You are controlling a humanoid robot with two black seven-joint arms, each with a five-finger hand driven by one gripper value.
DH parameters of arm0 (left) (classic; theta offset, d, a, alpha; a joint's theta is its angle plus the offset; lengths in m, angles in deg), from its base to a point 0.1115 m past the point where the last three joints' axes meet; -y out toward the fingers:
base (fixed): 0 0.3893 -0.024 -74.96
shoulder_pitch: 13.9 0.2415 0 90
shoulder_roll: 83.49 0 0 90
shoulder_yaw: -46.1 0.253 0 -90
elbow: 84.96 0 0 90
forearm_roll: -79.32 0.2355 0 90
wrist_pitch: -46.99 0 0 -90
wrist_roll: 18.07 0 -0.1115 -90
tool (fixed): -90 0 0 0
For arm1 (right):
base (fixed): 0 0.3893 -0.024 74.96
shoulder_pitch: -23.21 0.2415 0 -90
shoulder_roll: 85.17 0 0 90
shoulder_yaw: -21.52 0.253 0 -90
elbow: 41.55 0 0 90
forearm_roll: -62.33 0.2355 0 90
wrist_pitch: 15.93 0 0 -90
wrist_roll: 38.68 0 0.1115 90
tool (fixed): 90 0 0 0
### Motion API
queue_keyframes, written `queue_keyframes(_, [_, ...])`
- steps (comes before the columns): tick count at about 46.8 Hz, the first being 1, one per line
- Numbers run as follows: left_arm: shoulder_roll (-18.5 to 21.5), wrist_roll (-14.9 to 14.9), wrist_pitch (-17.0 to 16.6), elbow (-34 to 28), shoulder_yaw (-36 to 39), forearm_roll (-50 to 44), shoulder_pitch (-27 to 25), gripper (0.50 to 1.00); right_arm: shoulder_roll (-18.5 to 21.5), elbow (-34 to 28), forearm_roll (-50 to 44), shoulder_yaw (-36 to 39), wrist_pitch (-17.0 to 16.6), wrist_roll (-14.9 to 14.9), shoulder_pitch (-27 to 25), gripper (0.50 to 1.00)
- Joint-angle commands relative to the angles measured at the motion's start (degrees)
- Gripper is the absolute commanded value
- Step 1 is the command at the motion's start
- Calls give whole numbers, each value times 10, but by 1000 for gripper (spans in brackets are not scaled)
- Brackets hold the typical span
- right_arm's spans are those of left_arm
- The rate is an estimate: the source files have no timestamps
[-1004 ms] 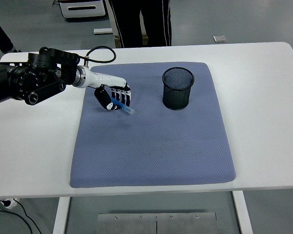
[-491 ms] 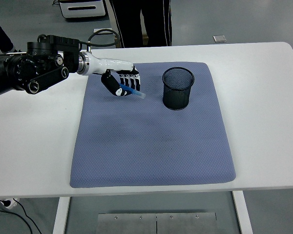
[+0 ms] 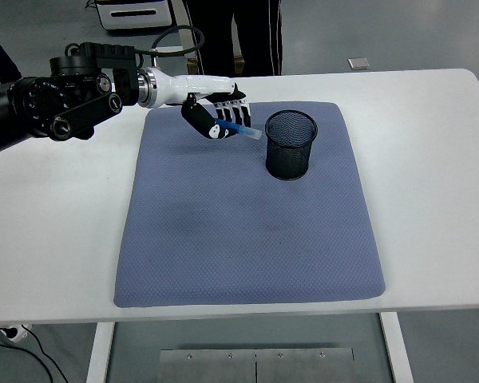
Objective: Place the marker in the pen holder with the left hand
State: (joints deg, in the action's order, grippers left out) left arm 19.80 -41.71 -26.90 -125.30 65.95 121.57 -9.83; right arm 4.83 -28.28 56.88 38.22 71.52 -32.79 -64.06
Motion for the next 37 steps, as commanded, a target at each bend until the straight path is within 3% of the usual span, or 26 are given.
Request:
queue_keyframes(1, [-8,-1,0,0,-11,-9,1,500,0,0,0,0,0,0,0,1000])
queue_keyframes(37, [-87,0,-6,44,-82,-121,12,500,0,0,0,0,0,0,0,1000])
